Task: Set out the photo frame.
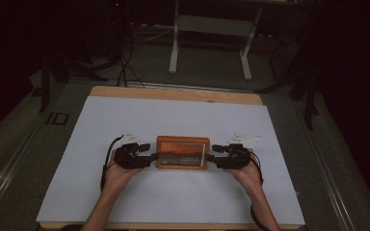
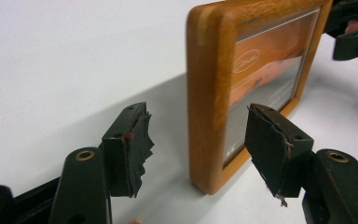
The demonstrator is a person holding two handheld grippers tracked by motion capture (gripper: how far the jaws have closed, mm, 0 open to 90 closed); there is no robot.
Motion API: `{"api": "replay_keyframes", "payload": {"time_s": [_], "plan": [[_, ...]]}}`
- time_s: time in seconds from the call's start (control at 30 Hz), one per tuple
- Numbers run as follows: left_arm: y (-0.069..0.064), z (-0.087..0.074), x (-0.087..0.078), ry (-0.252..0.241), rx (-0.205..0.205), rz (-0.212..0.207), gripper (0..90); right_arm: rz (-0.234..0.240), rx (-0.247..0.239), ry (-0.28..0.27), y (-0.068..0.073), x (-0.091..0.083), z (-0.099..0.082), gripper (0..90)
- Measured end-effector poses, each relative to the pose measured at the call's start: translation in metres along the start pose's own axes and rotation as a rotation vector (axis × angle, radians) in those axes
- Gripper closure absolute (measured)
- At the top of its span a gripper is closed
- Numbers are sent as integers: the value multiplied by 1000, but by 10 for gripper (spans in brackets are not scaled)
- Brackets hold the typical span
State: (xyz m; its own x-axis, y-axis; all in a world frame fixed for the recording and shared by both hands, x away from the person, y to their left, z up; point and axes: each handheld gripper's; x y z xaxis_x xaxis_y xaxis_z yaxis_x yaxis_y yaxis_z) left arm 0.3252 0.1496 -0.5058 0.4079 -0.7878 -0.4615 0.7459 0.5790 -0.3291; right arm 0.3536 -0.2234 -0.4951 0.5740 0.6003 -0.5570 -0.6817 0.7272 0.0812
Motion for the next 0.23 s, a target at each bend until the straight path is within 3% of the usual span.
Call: {"api": "replay_keyframes", "payload": {"time_s": [0.17,0.23], "plan": [[4,0,-5,19,6,14,384,-9,7,-1,-6,-7,-2,417],[7,1,-9,40,15,51,382,-17,7,5,-8,-11,-3,412]]}}
Point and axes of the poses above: each handheld gripper's, and its own axes: x roughly forward along the jaws, z roughly out of its top, y roughly to its left, and after that the axes turned 12 degrees about -z, right-handed
